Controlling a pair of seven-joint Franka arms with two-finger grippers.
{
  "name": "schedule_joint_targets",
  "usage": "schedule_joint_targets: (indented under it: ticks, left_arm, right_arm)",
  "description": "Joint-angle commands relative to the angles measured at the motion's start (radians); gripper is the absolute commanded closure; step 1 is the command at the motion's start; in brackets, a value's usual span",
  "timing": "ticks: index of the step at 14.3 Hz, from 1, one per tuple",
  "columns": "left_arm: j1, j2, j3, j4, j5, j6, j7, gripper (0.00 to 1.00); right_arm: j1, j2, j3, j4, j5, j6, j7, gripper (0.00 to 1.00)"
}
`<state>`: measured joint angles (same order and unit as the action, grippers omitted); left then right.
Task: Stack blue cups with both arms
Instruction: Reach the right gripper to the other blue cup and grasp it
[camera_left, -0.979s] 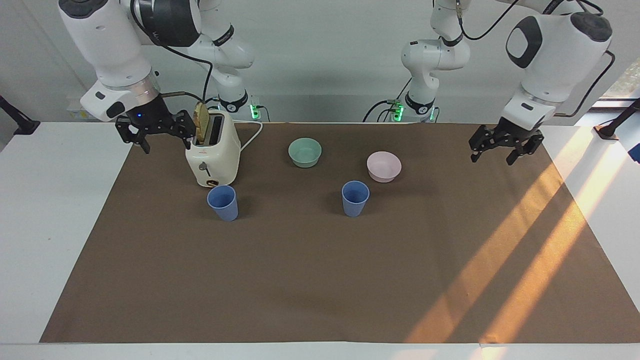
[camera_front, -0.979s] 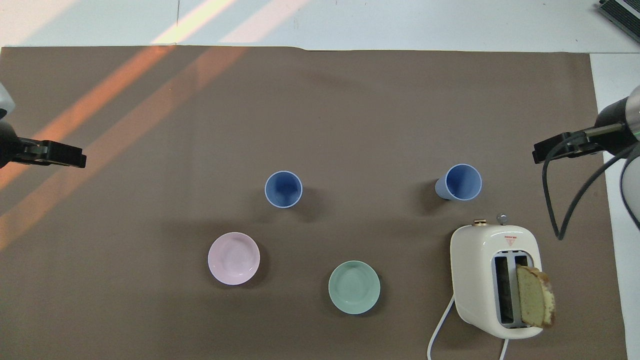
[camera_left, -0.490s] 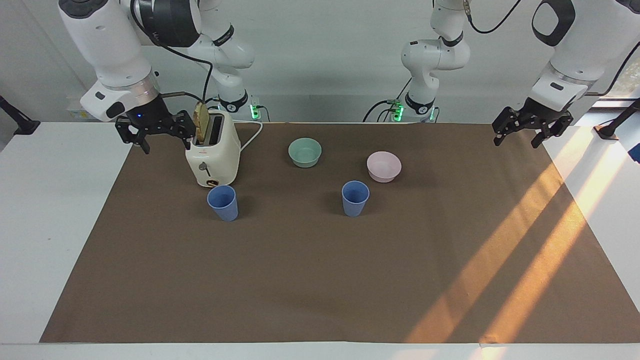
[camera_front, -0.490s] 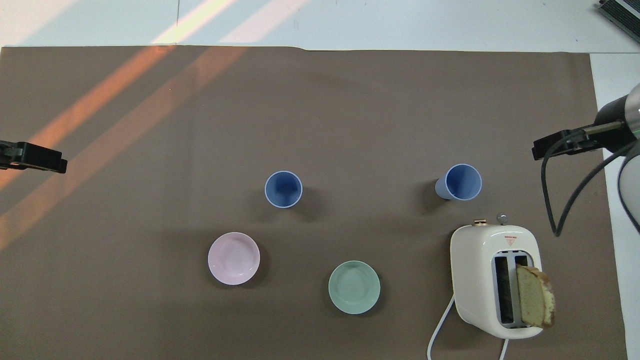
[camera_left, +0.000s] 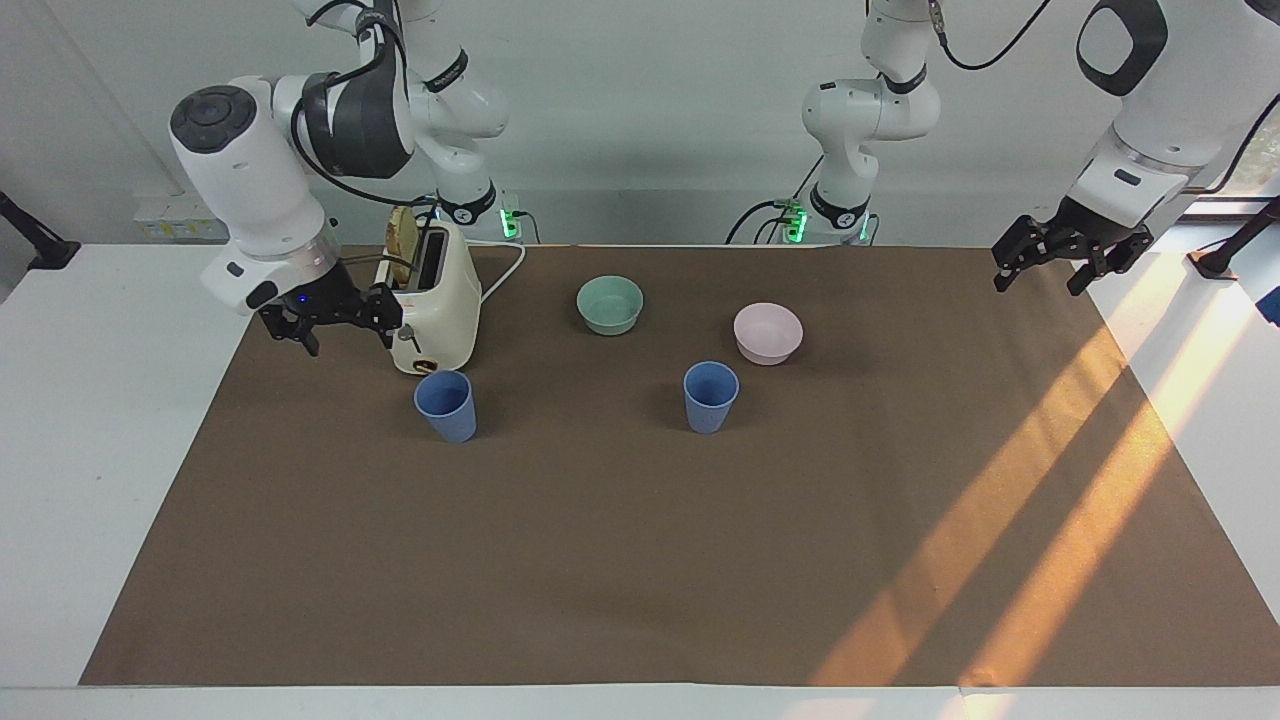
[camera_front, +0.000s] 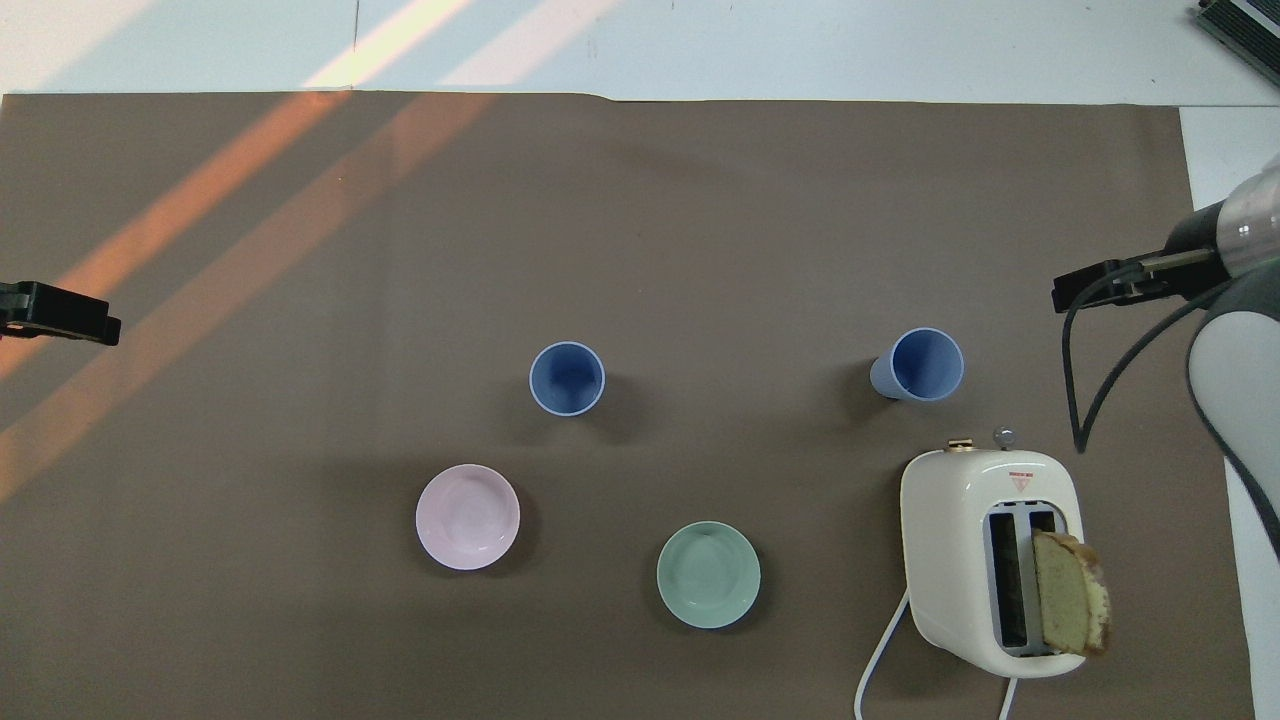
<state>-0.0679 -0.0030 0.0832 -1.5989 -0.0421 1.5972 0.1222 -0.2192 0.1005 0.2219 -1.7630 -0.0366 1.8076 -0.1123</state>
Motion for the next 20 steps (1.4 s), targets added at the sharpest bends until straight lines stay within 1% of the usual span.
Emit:
schedule_joint_targets:
  ticks: [1,3,4,6,8,13,17,18,19,20]
  left_arm:
    - [0.003,0.012,0.003,0.024,-0.018,-0.017,0.008,0.0]
    - [0.003,0.012,0.003,0.025,-0.018,-0.017,0.008,0.0]
    - [0.003,0.012,0.003,0.025,-0.018,-0.023,0.005,0.0]
    - [0.003,0.012,0.003,0.025,-0.018,-0.028,0.004,0.0]
    - [0.003,0.012,0.003,0.025,-0.018,-0.028,0.005,0.0]
    - [0.003,0.012,0.003,0.025,-0.016,-0.028,0.002,0.0]
    - [0.003,0.012,0.003,0.025,-0.016,-0.028,0.004,0.0]
    - [0.003,0.012,0.003,0.025,-0.016,-0.026,0.004,0.0]
    - [0.003,0.012,0.003,0.025,-0.016,-0.026,0.005,0.0]
    - [0.003,0.012,0.003,0.025,-0.016,-0.025,0.005,0.0]
  right_arm:
    - [-0.006,0.01,0.007,-0.085,0.029,0.097,0.014,0.0]
    - [0.009,0.027,0.007,-0.145,0.029,0.203,0.014,0.0]
    - [0.012,0.044,0.007,-0.16,0.029,0.223,0.011,0.0]
    - [0.015,0.062,0.007,-0.167,0.027,0.229,0.013,0.0]
    - [0.02,0.073,0.007,-0.167,0.027,0.265,0.01,0.0]
    - [0.021,0.074,0.008,-0.214,0.027,0.272,-0.001,0.0]
    - [0.035,0.074,0.007,-0.236,0.027,0.274,-0.061,0.0]
    - [0.035,0.074,0.007,-0.234,0.027,0.274,-0.07,0.25]
    - [0.035,0.074,0.007,-0.234,0.027,0.274,-0.075,0.69]
    - [0.034,0.074,0.007,-0.233,0.027,0.274,-0.082,0.97]
